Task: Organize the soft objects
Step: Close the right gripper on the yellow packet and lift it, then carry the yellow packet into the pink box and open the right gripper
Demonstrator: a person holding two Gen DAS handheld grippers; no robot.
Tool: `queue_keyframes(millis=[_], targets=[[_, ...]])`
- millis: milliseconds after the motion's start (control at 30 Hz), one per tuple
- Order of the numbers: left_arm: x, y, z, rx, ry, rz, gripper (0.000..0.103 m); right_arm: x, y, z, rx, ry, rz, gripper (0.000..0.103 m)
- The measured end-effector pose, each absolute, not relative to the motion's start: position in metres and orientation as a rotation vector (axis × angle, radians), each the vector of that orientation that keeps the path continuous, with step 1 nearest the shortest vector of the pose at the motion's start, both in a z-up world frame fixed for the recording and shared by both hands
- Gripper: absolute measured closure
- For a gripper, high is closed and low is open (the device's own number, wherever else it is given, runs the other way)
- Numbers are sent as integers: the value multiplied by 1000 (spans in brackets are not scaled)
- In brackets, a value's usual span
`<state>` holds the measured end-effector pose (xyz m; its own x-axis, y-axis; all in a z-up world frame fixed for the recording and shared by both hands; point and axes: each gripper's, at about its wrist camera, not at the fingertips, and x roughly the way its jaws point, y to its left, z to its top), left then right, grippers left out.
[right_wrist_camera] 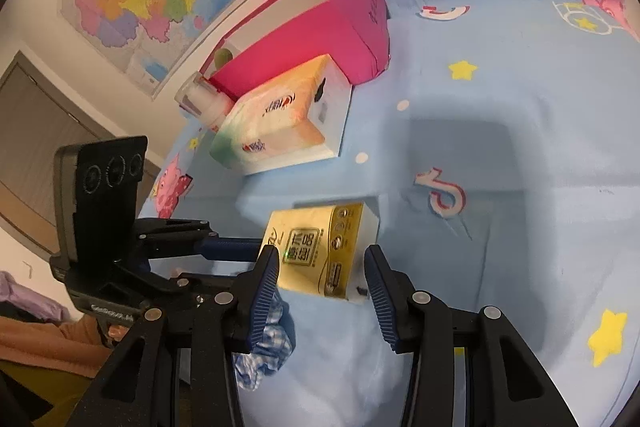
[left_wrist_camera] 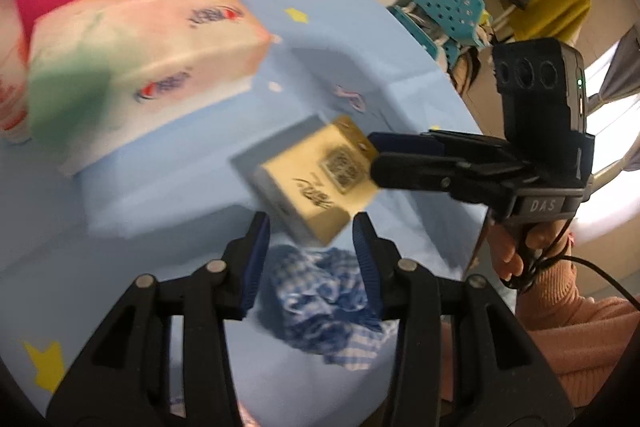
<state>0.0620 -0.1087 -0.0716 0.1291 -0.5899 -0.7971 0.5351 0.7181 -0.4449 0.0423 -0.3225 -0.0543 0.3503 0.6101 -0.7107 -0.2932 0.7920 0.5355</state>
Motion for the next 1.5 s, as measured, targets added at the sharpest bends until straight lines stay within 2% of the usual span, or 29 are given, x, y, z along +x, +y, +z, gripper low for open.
queue_keyframes(millis=[100, 233, 367, 967, 1500], targets=[[70, -101, -76, -84, 1195, -814, 67, 46, -320, -56, 333, 1063, 592, 57], [66, -103, -73, -82, 1184, -811, 70, 46, -314, -58, 325, 1057, 596, 57], [65, -109, -72, -75, 1180, -799, 70, 44, -307, -57, 285, 1046, 572, 63], [62, -91, -21, -52, 1055, -787, 70, 51, -296, -1, 240, 892, 620, 64], [125, -75, 37, -37, 933, -689, 70, 123, -274, 54, 219, 741, 663, 64]])
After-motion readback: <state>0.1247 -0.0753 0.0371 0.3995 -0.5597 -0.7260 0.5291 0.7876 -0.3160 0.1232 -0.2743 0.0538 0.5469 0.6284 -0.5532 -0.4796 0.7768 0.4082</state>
